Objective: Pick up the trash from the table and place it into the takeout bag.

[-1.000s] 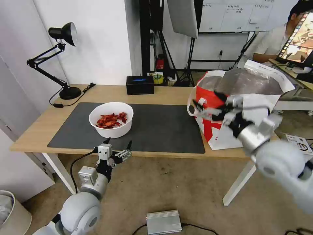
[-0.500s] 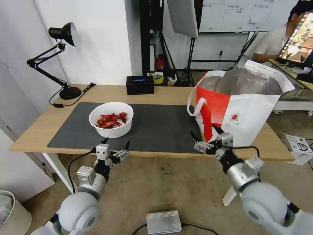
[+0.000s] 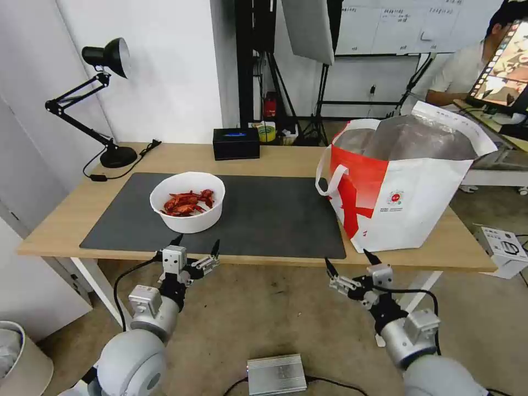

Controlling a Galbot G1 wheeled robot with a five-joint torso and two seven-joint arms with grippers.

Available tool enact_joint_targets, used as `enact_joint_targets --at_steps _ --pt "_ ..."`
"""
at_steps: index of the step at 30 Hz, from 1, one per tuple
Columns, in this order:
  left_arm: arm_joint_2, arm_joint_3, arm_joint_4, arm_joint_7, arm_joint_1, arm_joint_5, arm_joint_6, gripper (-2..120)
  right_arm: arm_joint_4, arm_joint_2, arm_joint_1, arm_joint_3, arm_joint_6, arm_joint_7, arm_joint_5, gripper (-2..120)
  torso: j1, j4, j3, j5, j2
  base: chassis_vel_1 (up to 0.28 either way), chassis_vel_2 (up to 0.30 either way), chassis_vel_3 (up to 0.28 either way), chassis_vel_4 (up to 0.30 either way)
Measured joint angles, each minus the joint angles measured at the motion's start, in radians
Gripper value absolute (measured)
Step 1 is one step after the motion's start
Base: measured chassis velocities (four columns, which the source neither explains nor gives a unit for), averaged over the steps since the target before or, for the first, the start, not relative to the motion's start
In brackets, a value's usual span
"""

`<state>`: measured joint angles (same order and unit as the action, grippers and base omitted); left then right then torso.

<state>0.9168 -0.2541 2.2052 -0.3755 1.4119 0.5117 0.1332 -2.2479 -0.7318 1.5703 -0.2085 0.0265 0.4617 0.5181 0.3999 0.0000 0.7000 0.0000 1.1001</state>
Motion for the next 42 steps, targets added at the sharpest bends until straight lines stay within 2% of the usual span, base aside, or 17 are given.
enact_joint_targets --at_steps 5,21,24,26,27,29,30,33,34,37,38,40,41,42 --pt "0.005 0.001 -0.004 0.001 0.001 -0.001 -0.001 100 0.035 -0.016 0.001 0.011 0.064 -0.003 -0.062 100 0.000 0.0000 0.000 0.0000 0.000 0.000 0.000 0.000 0.000" --pt "-0.020 -0.034 -0.027 -0.019 -0.027 0.048 0.012 100 0.060 -0.036 -0.003 0.027 0.090 -0.007 -0.095 100 0.000 0.0000 0.000 -0.0001 0.000 0.000 0.000 0.000 0.000" --pt "-0.032 -0.061 -0.026 -0.036 -0.042 0.103 0.031 100 0.061 -0.038 -0.005 0.027 0.090 -0.008 -0.098 100 0.000 0.0001 0.000 -0.0001 0.000 0.000 0.000 0.000 0.000" --pt "-0.047 -0.091 -0.017 -0.054 -0.064 0.175 0.051 100 0.061 -0.040 -0.009 0.028 0.091 -0.008 -0.100 100 0.000 0.0001 0.000 -0.0001 0.000 0.000 0.000 0.000 0.000" --pt "-0.047 -0.091 -0.017 -0.054 -0.064 0.175 0.051 100 0.061 -0.040 -0.009 0.028 0.091 -0.008 -0.100 100 0.000 0.0001 0.000 -0.0001 0.000 0.000 0.000 0.000 0.000" --pt "-0.068 -0.129 -0.007 -0.088 -0.089 0.263 0.083 100 0.066 -0.041 -0.027 0.042 0.091 -0.008 -0.100 100 0.000 -0.0003 0.000 0.0000 0.000 0.000 0.000 0.000 0.000" --pt "-0.068 -0.129 -0.007 -0.088 -0.089 0.263 0.083 100 0.066 -0.041 -0.027 0.042 0.091 -0.008 -0.100 100 0.000 -0.0003 0.000 0.0000 0.000 0.000 0.000 0.000 0.000" --pt "-0.087 -0.187 0.011 -0.177 -0.112 0.383 0.163 100 0.083 -0.033 -0.076 0.072 0.091 -0.008 -0.098 100 0.000 0.0010 0.000 0.0001 0.000 0.000 0.000 0.000 0.000" --pt "-0.087 -0.187 0.011 -0.177 -0.112 0.383 0.163 100 0.083 -0.033 -0.076 0.072 0.091 -0.008 -0.098 100 0.000 0.0010 0.000 0.0001 0.000 0.000 0.000 0.000 0.000" --pt "-0.114 -0.190 -0.018 -0.265 -0.207 0.517 0.223 100 0.089 -0.032 -0.081 0.076 0.090 -0.009 -0.096 100 0.000 0.0000 0.000 -0.0001 0.000 0.000 0.000 0.000 0.000" --pt "-0.114 -0.190 -0.018 -0.265 -0.207 0.517 0.223 100 0.089 -0.032 -0.081 0.076 0.090 -0.009 -0.096 100 0.000 0.0000 0.000 -0.0001 0.000 0.000 0.000 0.000 0.000" --pt "-0.132 -0.161 -0.073 -0.312 -0.293 0.615 0.250 100 0.093 -0.032 -0.084 0.075 0.090 -0.009 -0.095 100 0.000 -0.0002 0.000 -0.0001 0.000 0.000 0.000 0.000 0.000" --pt "-0.132 -0.161 -0.073 -0.312 -0.293 0.615 0.250 100 0.093 -0.032 -0.084 0.075 0.090 -0.009 -0.095 100 0.000 -0.0002 0.000 -0.0001 0.000 0.000 0.000 0.000 0.000" --pt "-0.138 -0.145 -0.101 -0.326 -0.334 0.661 0.262 100 0.097 -0.034 -0.089 0.075 0.090 -0.009 -0.095 100 0.000 -0.0001 0.000 0.0000 0.000 0.000 0.000 0.000 0.000"
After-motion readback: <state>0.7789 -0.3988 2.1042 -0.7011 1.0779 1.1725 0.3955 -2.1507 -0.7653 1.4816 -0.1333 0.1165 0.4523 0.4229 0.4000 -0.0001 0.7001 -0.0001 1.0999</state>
